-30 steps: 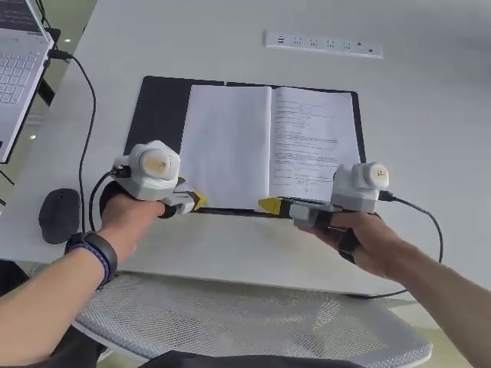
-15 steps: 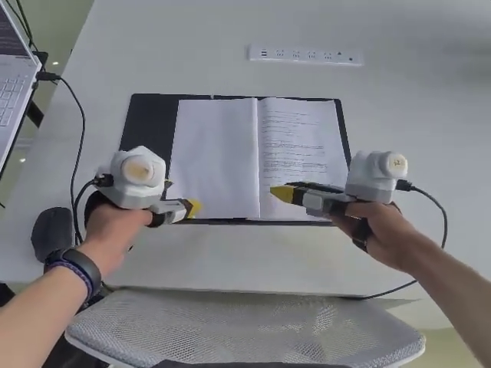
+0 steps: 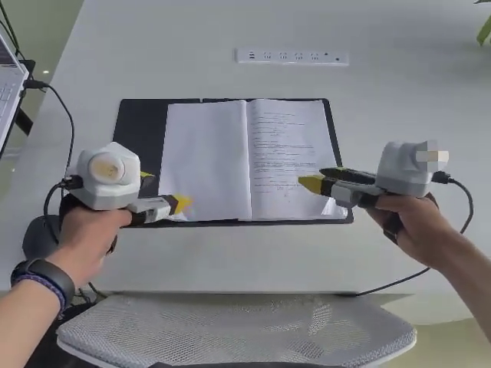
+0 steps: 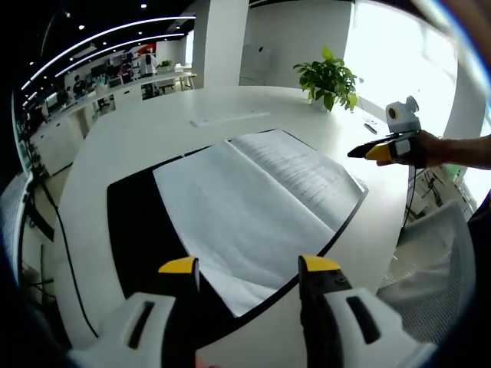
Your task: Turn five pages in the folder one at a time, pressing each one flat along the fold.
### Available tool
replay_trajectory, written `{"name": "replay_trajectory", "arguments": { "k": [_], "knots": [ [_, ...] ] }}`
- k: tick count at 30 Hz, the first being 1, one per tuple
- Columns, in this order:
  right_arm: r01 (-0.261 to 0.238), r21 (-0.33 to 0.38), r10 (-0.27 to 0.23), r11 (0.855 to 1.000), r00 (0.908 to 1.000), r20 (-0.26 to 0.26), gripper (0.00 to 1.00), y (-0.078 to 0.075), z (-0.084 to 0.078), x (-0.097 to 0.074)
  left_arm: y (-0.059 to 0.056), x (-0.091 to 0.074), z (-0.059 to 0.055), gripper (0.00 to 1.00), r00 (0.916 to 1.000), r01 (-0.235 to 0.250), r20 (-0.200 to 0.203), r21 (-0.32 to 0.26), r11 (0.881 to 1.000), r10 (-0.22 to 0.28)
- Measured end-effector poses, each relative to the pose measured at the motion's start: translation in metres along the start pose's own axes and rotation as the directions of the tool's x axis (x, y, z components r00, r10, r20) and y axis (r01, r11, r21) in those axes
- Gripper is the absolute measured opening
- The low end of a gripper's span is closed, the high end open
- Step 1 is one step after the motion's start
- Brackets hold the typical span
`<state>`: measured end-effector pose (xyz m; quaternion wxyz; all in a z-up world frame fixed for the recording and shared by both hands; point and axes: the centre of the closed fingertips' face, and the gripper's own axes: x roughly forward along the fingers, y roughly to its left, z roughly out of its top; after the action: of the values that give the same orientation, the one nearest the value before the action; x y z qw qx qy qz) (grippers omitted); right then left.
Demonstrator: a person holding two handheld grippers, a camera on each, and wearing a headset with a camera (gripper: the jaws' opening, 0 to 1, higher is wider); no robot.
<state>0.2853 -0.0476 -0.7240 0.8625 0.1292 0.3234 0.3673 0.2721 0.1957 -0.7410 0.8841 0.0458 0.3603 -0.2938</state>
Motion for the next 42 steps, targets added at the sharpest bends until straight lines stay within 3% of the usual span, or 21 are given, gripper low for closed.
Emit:
{"name": "replay_trajectory", "arguments": {
  "k": [7, 13, 17, 21, 29, 35, 42],
  "knots": [
    [0.058, -0.053, -0.058, 0.997, 0.9983, -0.003, 0.53, -0.011, 0.003, -0.024, 0.007, -0.014, 0.010, 0.53, 0.9993, -0.015, 0.033, 0.015, 1.000, 0.015],
    [0.098, -0.094, -0.099, 0.991, 0.9950, -0.012, 0.57, -0.020, 0.002, -0.040, 0.016, -0.030, 0.019, 0.57, 0.9961, -0.048, 0.073, -0.013, 0.999, 0.049],
    [0.121, -0.097, -0.121, 0.988, 0.9926, 0.012, 0.60, -0.021, 0.005, -0.053, 0.014, -0.041, 0.024, 0.61, 0.9942, -0.048, 0.096, -0.007, 0.999, 0.049],
    [0.140, -0.119, -0.141, 0.983, 0.9900, 0.004, 0.65, -0.020, 0.001, -0.061, 0.012, -0.051, 0.027, 0.64, 0.9918, -0.045, 0.120, 0.002, 0.999, 0.044],
    [0.153, -0.139, -0.156, 0.978, 0.9877, -0.011, 0.70, -0.014, -0.013, -0.071, 0.004, -0.064, 0.026, 0.70, 0.9874, -0.035, 0.154, -0.020, 0.999, 0.037],
    [0.172, -0.158, -0.179, 0.972, 0.9833, -0.032, 0.76, -0.008, -0.026, -0.079, -0.003, -0.071, 0.016, 0.75, 0.9901, -0.043, 0.133, -0.004, 0.999, 0.043],
    [0.193, -0.171, -0.200, 0.966, 0.9794, -0.026, 0.80, -0.002, -0.030, -0.087, -0.006, -0.077, 0.016, 0.78, 0.9887, -0.050, 0.141, -0.005, 0.999, 0.050]
  ]
}}
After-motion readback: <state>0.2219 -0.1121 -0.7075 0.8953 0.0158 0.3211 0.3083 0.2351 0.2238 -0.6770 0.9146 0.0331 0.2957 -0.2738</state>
